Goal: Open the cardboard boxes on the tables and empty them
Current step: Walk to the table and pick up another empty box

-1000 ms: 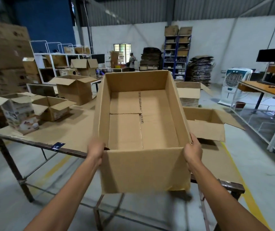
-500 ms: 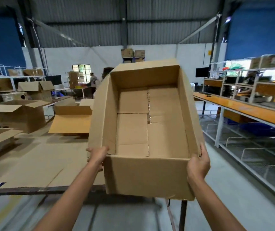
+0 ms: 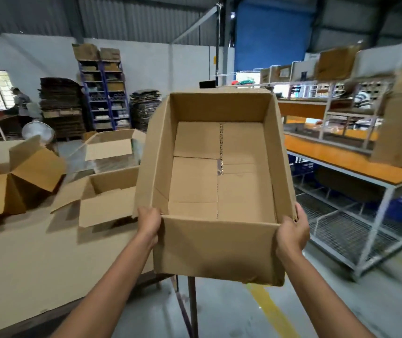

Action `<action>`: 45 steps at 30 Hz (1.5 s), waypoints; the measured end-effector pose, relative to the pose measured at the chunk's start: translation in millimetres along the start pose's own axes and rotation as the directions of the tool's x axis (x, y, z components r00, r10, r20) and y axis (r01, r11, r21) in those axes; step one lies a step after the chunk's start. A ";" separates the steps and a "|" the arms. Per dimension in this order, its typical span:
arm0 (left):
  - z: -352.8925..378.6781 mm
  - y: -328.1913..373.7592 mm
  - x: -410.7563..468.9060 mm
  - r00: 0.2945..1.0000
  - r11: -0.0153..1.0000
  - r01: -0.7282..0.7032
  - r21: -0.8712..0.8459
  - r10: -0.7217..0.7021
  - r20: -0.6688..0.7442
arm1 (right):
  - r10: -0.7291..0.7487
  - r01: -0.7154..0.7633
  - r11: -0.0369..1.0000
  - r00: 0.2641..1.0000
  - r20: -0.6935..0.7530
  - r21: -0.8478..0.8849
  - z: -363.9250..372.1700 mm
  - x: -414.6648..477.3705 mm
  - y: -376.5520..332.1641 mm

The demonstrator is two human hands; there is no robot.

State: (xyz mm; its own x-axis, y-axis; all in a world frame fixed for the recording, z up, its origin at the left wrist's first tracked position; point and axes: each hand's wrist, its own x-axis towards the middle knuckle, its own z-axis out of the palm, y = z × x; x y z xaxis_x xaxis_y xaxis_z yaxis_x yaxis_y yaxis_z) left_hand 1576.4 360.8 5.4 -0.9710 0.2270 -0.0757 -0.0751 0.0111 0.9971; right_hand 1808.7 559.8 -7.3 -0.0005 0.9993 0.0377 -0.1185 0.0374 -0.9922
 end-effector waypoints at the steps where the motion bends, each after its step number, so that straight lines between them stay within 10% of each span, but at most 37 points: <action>1: 20.7 -0.2 9.7 1.000 1.000 -0.009 -0.006 0.010 0.020 | 0.009 -0.009 1.000 1.000 -0.029 -0.003 -2.1 16.9 2.9; 15: 306.6 -2.0 162.8 0.977 0.970 -0.151 0.192 0.117 0.179 | -0.030 -0.020 0.974 0.976 -0.216 -0.225 28.1 266.4 22.0; 27: 469.0 -79.0 258.0 0.978 0.980 0.003 0.197 -0.044 0.205 | 0.122 -0.203 0.910 0.964 -0.235 -0.360 75.2 459.8 92.9; 45: 601.9 -129.2 416.0 0.960 0.988 0.115 0.104 -0.084 -0.267 | 0.222 -0.135 0.875 0.965 0.138 -0.464 279.7 719.2 210.3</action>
State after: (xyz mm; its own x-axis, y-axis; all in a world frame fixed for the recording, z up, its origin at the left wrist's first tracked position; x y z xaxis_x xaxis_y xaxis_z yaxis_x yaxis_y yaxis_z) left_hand 1318.9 1039.9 -151.1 -0.9865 -0.0432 -0.1582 -0.1627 0.1383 0.9769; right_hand 1505.7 1285.0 -155.8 -0.1641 0.9722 -0.1673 0.3572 -0.0995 -0.9287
